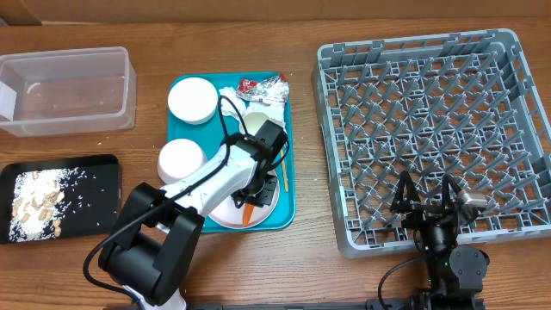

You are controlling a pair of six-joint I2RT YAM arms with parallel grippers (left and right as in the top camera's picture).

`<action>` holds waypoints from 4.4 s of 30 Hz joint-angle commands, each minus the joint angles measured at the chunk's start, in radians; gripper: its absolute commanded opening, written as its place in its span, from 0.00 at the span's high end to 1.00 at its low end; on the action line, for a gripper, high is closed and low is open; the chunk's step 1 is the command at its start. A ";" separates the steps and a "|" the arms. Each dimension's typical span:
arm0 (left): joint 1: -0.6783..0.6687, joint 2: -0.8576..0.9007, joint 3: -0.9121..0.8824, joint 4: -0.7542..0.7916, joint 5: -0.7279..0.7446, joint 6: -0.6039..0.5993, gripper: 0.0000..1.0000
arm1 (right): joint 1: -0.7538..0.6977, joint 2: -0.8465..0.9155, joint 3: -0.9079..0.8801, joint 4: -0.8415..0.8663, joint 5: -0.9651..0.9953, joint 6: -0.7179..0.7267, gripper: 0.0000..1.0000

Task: Sort waste into correct bins and load items into the dishwasher rack

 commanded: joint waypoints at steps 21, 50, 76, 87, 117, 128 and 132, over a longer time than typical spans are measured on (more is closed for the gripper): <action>0.540 -0.338 0.252 -0.321 0.031 -0.166 0.96 | -0.006 -0.008 -0.010 0.008 0.000 0.001 0.00; 1.348 -0.285 -0.008 -0.031 0.180 -0.166 0.95 | -0.006 -0.008 -0.010 0.008 0.000 0.001 0.00; 1.431 -0.154 0.035 0.011 0.280 -0.179 0.25 | -0.006 -0.008 -0.010 0.008 0.000 0.001 0.00; 1.401 -0.263 0.198 -0.133 0.585 -0.047 0.21 | -0.006 -0.008 -0.010 0.008 0.000 0.001 0.00; 0.660 -0.439 0.107 -0.339 0.457 0.066 0.00 | -0.006 -0.008 -0.010 0.008 0.000 0.001 0.00; 0.389 -0.436 0.042 -0.301 0.393 0.050 0.00 | -0.006 -0.008 -0.010 0.008 0.000 0.001 0.00; 0.340 -0.437 0.041 -0.306 0.383 0.044 0.00 | -0.006 -0.008 -0.010 0.008 0.000 0.001 0.00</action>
